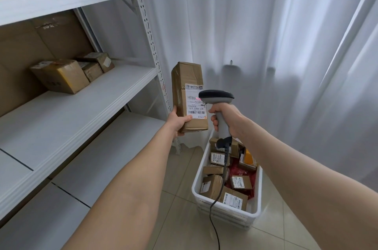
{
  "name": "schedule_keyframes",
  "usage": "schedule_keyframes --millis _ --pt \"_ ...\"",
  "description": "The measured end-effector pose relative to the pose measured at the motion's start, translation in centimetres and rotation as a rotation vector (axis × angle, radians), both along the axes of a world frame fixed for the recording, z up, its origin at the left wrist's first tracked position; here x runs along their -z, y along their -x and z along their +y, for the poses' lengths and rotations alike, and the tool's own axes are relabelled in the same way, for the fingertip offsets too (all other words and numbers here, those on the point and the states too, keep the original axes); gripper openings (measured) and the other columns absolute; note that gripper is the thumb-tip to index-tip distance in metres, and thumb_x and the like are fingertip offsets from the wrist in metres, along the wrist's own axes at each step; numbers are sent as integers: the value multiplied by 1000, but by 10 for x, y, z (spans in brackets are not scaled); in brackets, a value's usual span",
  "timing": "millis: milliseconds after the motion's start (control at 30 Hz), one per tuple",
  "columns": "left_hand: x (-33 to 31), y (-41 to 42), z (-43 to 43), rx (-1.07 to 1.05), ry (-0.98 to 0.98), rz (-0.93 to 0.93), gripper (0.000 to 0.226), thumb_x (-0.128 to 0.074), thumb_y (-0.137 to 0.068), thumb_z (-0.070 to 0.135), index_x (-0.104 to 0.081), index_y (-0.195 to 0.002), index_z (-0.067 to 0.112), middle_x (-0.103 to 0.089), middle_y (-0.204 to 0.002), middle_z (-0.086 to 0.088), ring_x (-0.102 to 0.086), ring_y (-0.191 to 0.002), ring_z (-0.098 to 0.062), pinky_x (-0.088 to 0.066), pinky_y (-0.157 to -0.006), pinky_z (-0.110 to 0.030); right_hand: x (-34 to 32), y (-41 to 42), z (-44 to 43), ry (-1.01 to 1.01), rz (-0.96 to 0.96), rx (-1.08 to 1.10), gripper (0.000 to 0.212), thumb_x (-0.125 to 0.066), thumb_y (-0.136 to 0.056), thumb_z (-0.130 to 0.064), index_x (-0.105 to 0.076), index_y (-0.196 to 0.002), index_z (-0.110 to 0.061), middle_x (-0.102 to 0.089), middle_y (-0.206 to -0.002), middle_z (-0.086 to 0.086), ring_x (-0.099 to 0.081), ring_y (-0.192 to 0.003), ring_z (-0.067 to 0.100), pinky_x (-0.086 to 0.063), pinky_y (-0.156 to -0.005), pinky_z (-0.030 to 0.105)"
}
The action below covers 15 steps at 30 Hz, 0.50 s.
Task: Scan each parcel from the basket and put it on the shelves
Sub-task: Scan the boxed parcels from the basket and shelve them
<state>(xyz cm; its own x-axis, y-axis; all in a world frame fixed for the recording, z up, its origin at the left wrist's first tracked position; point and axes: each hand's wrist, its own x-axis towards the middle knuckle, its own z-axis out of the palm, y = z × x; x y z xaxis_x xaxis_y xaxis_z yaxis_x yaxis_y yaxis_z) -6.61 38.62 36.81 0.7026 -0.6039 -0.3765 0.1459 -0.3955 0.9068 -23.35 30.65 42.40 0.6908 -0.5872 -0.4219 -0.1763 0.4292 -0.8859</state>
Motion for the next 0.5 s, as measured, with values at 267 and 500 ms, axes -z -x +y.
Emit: schedule_keyframes --millis 267,500 --pt "-4 3 -1 -24 27 9 67 -67 -88 16 -32 -144 25 -51 -135 -9 -54 -115 -32 -50 -90 -56 -2 6 2 -9 1 -25 6 -56 -87 -8 -56 -92 -6 -53 -54 4 -47 -42 11 -43 -45 20" --pt "-12 4 2 -56 52 -6 62 -64 -91 17 -33 -144 25 -52 -134 -9 -55 -114 -33 -49 -91 -58 -1 14 8 -6 21 -99 7 -57 -87 -7 -56 -94 -5 -53 -55 4 -47 -42 11 -44 -43 19"
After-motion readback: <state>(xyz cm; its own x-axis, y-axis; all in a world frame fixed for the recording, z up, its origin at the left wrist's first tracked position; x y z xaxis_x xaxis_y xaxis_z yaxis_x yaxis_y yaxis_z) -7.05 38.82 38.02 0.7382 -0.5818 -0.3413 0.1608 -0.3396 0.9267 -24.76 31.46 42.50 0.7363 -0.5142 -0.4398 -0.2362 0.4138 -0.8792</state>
